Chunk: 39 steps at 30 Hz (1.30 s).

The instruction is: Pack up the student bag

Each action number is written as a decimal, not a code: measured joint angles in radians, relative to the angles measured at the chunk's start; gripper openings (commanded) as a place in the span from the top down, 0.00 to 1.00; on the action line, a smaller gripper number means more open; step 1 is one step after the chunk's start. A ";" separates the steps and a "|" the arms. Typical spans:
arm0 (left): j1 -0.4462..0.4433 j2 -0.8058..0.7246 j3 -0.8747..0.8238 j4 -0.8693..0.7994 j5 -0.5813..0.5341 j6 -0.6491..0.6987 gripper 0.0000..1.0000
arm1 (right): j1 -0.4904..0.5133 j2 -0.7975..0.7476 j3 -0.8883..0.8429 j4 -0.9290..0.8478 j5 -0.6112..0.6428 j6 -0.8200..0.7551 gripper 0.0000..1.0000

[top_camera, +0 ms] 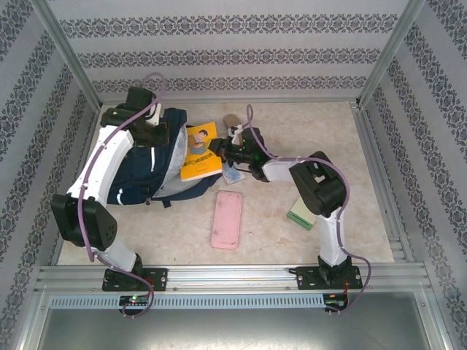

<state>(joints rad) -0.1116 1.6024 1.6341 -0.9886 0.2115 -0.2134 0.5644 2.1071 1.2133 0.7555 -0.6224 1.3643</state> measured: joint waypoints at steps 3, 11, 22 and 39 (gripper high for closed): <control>0.026 -0.016 0.000 0.000 0.053 -0.011 1.00 | 0.038 0.079 0.086 0.012 0.046 0.018 1.00; 0.042 -0.019 0.001 0.001 0.146 -0.051 1.00 | 0.144 0.280 0.344 -0.018 0.187 0.046 1.00; 0.042 -0.018 0.001 0.005 0.192 -0.084 1.00 | 0.266 0.467 0.729 -0.278 0.270 -0.006 0.76; 0.042 -0.024 -0.089 0.079 0.198 -0.079 1.00 | 0.209 0.113 0.348 -0.477 0.262 -0.213 0.43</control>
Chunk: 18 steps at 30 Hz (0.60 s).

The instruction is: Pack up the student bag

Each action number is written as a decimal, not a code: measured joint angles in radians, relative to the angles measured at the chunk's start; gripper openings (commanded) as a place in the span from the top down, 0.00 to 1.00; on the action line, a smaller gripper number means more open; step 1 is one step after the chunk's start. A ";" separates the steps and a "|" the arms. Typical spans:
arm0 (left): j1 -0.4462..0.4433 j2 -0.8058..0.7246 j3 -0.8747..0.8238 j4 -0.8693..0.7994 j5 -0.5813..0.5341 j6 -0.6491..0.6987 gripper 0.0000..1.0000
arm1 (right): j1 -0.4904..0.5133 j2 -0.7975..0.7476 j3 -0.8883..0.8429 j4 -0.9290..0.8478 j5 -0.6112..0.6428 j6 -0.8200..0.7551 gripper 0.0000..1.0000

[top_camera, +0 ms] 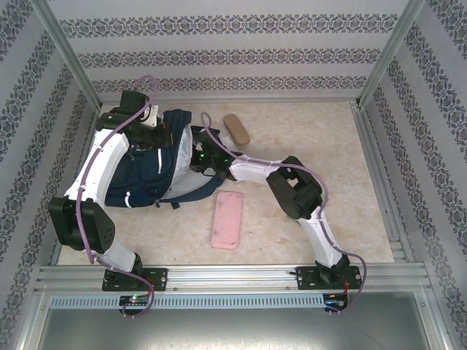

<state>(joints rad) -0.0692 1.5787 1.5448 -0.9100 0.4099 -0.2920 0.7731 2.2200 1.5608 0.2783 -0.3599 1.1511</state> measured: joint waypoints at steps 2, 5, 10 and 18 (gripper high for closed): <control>0.000 -0.006 -0.028 0.027 0.013 0.000 1.00 | -0.012 -0.072 -0.075 -0.015 0.010 -0.023 0.44; -0.001 -0.020 -0.077 0.063 0.028 0.000 1.00 | -0.030 -0.188 -0.202 -0.040 0.032 -0.061 0.44; -0.001 -0.030 -0.140 0.095 0.035 0.000 1.00 | -0.074 -0.352 -0.367 -0.136 0.076 -0.163 0.46; -0.001 -0.029 -0.205 0.134 0.035 0.000 0.88 | -0.160 -0.552 -0.547 -0.314 0.149 -0.335 0.46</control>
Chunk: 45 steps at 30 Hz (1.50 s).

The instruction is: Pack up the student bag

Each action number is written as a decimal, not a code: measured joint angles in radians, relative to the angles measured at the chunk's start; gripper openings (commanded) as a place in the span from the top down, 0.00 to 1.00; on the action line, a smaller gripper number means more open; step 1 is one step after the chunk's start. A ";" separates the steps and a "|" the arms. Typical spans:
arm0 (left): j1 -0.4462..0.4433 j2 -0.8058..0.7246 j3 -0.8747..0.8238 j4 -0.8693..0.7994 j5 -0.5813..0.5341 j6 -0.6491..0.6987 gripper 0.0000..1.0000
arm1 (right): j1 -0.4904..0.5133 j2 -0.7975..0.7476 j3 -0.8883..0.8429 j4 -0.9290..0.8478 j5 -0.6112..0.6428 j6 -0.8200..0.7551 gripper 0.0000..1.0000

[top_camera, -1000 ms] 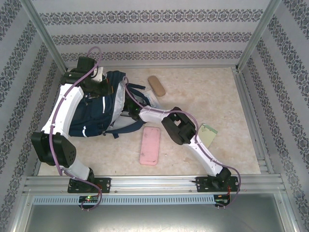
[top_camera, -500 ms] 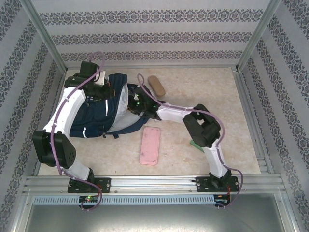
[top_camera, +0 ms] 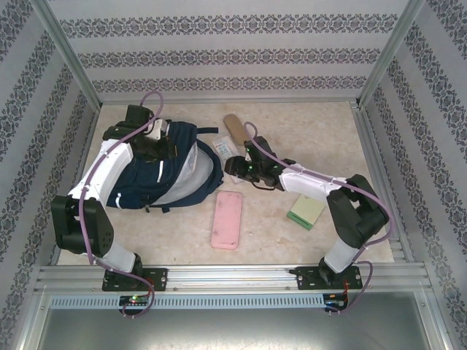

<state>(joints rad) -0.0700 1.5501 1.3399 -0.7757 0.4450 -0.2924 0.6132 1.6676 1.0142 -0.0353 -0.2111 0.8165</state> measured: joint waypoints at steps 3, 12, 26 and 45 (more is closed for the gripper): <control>-0.002 0.000 -0.021 0.018 0.011 -0.002 0.78 | -0.002 -0.043 -0.050 -0.037 0.010 -0.028 0.44; -0.021 -0.026 -0.138 0.067 0.019 -0.024 0.88 | 0.127 -0.061 -0.147 -0.107 0.048 -0.043 0.41; -0.021 -0.076 -0.167 0.072 0.003 -0.027 0.87 | 0.178 -0.006 -0.126 -0.159 0.150 -0.039 0.50; -0.304 -0.183 -0.320 0.203 0.006 -0.271 0.56 | -0.028 -0.073 -0.172 -0.183 0.149 -0.123 0.36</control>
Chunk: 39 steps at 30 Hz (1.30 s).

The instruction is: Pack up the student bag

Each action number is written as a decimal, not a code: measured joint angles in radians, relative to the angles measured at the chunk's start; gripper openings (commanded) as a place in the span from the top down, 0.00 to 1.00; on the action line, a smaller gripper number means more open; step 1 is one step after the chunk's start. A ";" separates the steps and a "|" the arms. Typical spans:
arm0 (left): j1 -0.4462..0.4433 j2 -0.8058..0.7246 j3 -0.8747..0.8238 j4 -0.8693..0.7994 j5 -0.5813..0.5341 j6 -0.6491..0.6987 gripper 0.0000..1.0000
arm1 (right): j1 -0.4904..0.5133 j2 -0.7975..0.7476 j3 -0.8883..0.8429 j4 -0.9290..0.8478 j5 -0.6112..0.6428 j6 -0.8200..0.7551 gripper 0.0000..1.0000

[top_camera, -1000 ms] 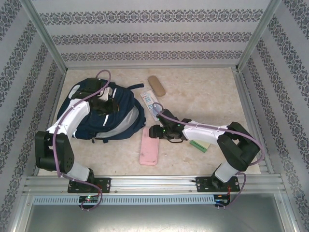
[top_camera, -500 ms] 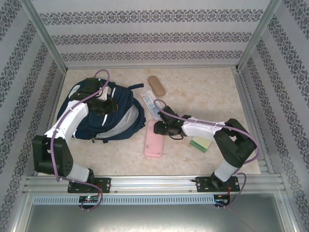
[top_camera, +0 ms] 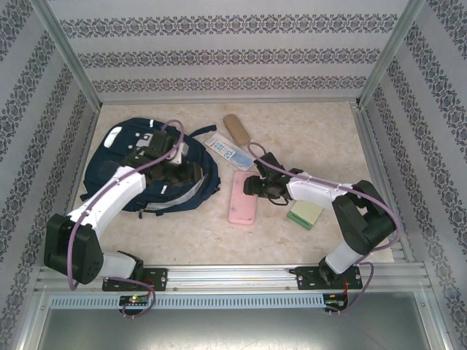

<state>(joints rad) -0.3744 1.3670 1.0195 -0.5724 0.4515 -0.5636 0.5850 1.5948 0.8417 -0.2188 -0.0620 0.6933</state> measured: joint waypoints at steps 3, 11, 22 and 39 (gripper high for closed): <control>-0.087 0.040 -0.048 0.088 0.012 -0.076 0.57 | 0.000 -0.030 -0.069 0.048 -0.030 0.043 0.36; -0.206 0.246 -0.060 0.255 0.013 -0.177 0.61 | 0.000 -0.033 -0.128 0.175 -0.095 0.113 0.38; -0.242 0.375 -0.032 0.318 0.006 -0.192 0.76 | 0.000 -0.011 -0.147 0.269 -0.161 0.161 0.40; -0.238 0.384 -0.030 0.341 0.027 -0.211 0.83 | -0.066 -0.012 -0.308 0.616 -0.307 0.381 0.49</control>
<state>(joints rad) -0.6125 1.7508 0.9894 -0.2314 0.4789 -0.7746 0.5186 1.5829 0.5339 0.3977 -0.3695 1.0748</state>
